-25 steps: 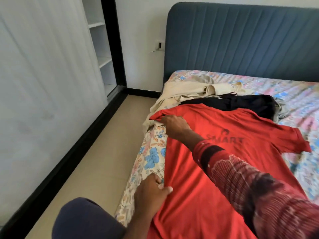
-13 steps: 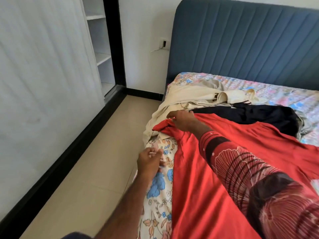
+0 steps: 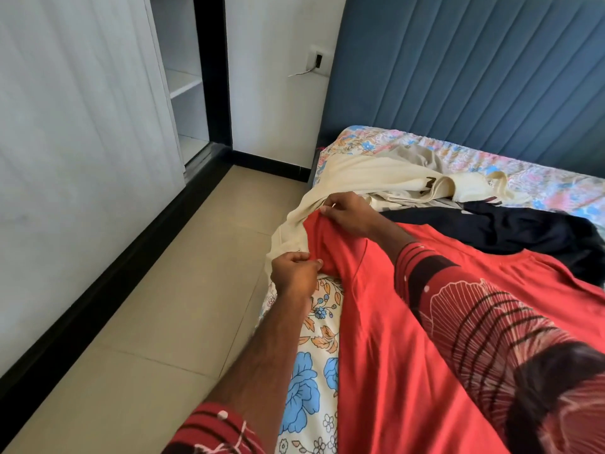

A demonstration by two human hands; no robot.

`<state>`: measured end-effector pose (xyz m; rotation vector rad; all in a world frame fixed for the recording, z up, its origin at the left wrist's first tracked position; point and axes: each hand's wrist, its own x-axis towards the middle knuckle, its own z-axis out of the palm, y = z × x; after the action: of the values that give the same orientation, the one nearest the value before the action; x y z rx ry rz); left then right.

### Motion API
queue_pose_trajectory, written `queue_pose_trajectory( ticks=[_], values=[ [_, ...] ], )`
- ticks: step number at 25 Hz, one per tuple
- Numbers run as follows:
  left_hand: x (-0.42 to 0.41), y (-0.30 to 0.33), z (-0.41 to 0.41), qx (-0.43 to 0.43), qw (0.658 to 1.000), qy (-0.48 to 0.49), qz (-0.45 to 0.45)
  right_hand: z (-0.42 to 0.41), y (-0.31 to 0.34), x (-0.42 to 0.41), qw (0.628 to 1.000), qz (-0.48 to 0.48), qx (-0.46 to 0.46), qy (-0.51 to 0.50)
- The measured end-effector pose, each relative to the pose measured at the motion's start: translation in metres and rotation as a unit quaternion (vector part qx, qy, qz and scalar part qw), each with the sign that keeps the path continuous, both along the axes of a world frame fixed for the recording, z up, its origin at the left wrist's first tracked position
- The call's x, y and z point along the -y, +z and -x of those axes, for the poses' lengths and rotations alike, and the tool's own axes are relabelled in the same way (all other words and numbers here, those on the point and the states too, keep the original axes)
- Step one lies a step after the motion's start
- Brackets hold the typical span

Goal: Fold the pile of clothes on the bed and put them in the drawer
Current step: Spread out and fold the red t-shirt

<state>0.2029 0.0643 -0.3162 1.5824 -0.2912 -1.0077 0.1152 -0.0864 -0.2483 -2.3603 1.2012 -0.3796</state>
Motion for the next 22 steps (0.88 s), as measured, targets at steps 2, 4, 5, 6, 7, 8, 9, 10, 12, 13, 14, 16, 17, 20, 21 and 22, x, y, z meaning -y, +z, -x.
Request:
queue_pose_trajectory(
  ticks=[2, 4, 5, 6, 7, 8, 9, 10, 12, 13, 14, 16, 17, 20, 21, 22],
  values=[
    [-0.009, -0.003, -0.008, -0.016, 1.0, 0.019, 0.017, -0.001, 0.004, 0.004, 1.0, 0.007, -0.021, -0.022],
    [-0.016, -0.004, -0.017, 0.014, 0.999, 0.047, 0.006, -0.004, -0.001, 0.002, 0.998, 0.012, -0.061, -0.023],
    [-0.021, -0.002, -0.02, 0.036, 0.997, 0.06, -0.005, -0.006, -0.005, -0.005, 0.996, 0.029, -0.085, -0.025],
    [-0.028, 0.0, -0.022, 0.058, 0.996, 0.067, -0.022, -0.008, -0.008, -0.015, 0.993, 0.056, -0.093, -0.035],
    [-0.037, 0.002, -0.021, 0.08, 0.994, 0.066, -0.033, -0.009, -0.012, -0.027, 0.992, 0.085, -0.076, -0.052],
    [-0.05, 0.005, -0.017, 0.112, 0.992, 0.053, -0.035, -0.01, -0.014, -0.041, 0.991, 0.108, -0.044, -0.067],
    [-0.066, 0.004, -0.01, 0.148, 0.988, 0.021, -0.029, -0.009, -0.016, -0.057, 0.99, 0.12, -0.011, -0.073],
    [-0.083, 0.005, -0.002, 0.18, 0.983, -0.029, -0.018, -0.004, -0.02, -0.074, 0.991, 0.119, 0.002, -0.064],
    [-0.117, 0.006, 0.016, 0.23, 0.963, -0.143, 0.001, 0.009, -0.031, -0.107, 0.994, 0.066, -0.082, -0.016],
    [-0.13, 0.006, 0.024, 0.266, 0.947, -0.182, 0.001, 0.015, -0.039, -0.12, 0.989, 0.039, -0.144, 0.006],
    [-0.139, 0.006, 0.03, 0.299, 0.932, -0.205, -0.005, 0.019, -0.048, -0.128, 0.982, 0.029, -0.184, 0.017],
    [-0.155, 0.009, 0.041, 0.325, 0.916, -0.236, -0.024, 0.019, -0.06, -0.134, 0.981, 0.04, -0.191, 0.005],
    [-0.165, 0.011, 0.048, 0.335, 0.907, -0.253, -0.045, 0.016, -0.063, -0.135, 0.98, 0.056, -0.189, -0.005],
    [-0.192, 0.013, 0.072, 0.43, 0.844, -0.3, -0.116, 0.005, -0.066, -0.133, 0.981, 0.07, -0.18, -0.022],
    [-0.2, 0.015, 0.08, 0.453, 0.83, -0.302, -0.12, 0.003, -0.065, -0.133, 0.985, 0.06, -0.161, -0.03],
    [-0.206, 0.016, 0.086, 0.466, 0.827, -0.295, -0.11, 0.003, -0.062, -0.13, 0.99, 0.045, -0.128, -0.042]
  ],
)
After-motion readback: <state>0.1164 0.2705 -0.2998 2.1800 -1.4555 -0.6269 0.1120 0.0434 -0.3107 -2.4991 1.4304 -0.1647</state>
